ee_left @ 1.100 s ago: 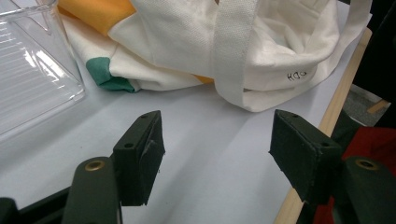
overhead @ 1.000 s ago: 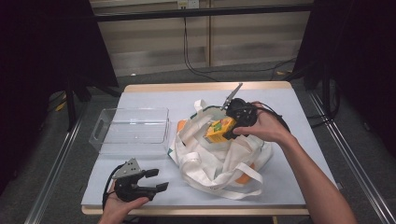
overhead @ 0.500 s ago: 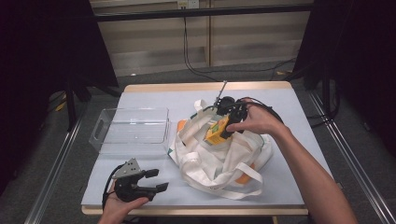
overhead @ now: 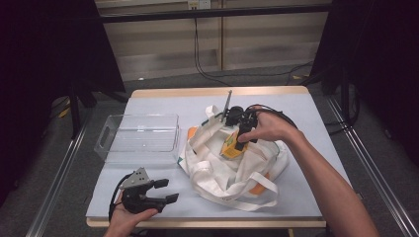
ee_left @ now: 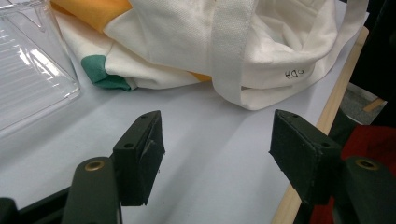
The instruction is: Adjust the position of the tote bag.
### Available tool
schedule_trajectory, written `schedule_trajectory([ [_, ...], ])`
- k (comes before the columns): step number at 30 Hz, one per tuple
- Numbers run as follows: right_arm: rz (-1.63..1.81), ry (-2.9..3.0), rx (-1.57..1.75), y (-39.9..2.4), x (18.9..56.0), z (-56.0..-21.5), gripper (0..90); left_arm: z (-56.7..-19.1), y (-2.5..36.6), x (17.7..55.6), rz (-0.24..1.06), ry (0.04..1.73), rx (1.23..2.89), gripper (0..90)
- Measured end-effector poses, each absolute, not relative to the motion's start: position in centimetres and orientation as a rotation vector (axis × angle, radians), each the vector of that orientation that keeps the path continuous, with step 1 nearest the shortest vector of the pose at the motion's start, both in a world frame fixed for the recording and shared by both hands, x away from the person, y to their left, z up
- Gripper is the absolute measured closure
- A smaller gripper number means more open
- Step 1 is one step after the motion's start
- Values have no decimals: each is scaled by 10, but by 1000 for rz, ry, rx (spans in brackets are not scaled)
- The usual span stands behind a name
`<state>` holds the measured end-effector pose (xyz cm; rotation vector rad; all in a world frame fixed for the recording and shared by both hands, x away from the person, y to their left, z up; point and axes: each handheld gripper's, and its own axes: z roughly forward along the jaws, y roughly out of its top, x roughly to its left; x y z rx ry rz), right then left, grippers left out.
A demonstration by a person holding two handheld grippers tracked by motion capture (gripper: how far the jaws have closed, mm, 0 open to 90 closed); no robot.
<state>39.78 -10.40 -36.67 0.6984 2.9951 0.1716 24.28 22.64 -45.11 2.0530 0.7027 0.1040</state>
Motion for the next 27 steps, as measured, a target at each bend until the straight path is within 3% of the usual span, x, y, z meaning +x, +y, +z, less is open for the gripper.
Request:
schedule_trajectory([
  [17, 246, 2997, 628, -83, 407, -363, 270, -451, 227, 242, 98, 696, 2046, 347],
  [23, 347, 2973, 598, -83, 406, -360, 129, -451, 227, 242, 98, 702, 2042, 347],
  [27, 426, 2950, 656, -89, 404, -357, 93, -451, 228, 242, 98, 701, 2042, 347],
])
